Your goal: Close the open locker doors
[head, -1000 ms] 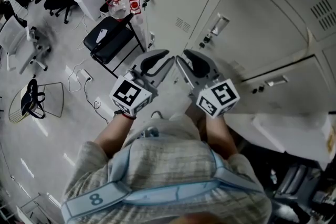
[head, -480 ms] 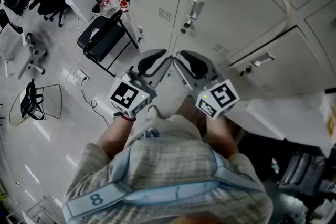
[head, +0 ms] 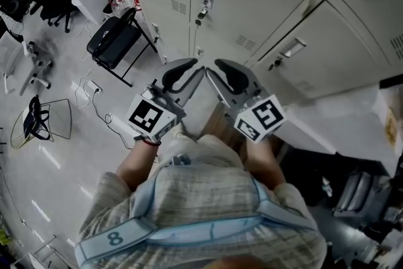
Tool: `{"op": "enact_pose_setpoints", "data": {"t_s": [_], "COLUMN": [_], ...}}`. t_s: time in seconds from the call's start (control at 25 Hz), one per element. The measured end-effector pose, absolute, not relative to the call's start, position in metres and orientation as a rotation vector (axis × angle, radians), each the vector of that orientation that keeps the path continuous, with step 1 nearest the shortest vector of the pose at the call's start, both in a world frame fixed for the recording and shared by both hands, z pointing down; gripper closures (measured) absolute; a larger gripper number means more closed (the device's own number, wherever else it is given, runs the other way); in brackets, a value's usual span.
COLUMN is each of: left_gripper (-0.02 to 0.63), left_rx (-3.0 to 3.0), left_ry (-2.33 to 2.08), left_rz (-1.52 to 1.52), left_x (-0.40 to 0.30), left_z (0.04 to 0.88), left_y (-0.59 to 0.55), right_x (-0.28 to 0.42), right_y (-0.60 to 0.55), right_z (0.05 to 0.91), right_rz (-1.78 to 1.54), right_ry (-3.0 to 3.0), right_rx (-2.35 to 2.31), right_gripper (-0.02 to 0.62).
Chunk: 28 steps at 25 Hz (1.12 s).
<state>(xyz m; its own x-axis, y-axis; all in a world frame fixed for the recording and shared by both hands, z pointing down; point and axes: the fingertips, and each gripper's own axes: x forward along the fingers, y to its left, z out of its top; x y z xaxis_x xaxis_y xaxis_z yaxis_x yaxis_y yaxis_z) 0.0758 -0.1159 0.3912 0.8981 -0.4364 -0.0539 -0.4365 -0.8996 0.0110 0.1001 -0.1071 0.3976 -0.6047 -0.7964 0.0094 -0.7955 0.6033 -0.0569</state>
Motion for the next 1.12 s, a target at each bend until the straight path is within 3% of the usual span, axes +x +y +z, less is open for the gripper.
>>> {"op": "enact_pose_setpoints", "data": {"t_s": [0.84, 1.04, 1.12], "left_gripper": [0.52, 0.52, 0.52], "left_rx": [-3.01, -3.02, -3.028], "left_ry": [0.643, 0.658, 0.673], "left_rz": [0.003, 0.018, 0.014], "left_x": [0.103, 0.101, 0.1], "left_z": [0.32, 0.324, 0.326], "left_y": [-0.05, -0.053, -0.054], "right_x": [0.129, 0.131, 0.132], "right_y": [-0.041, -0.041, -0.04], "right_z": [0.328, 0.331, 0.331], "right_rz": [-0.113, -0.122, -0.121], "right_ry": [2.776, 2.776, 2.79], "right_rx": [-1.376, -1.385, -1.381], "right_gripper": [0.512, 0.591, 0.592]}}
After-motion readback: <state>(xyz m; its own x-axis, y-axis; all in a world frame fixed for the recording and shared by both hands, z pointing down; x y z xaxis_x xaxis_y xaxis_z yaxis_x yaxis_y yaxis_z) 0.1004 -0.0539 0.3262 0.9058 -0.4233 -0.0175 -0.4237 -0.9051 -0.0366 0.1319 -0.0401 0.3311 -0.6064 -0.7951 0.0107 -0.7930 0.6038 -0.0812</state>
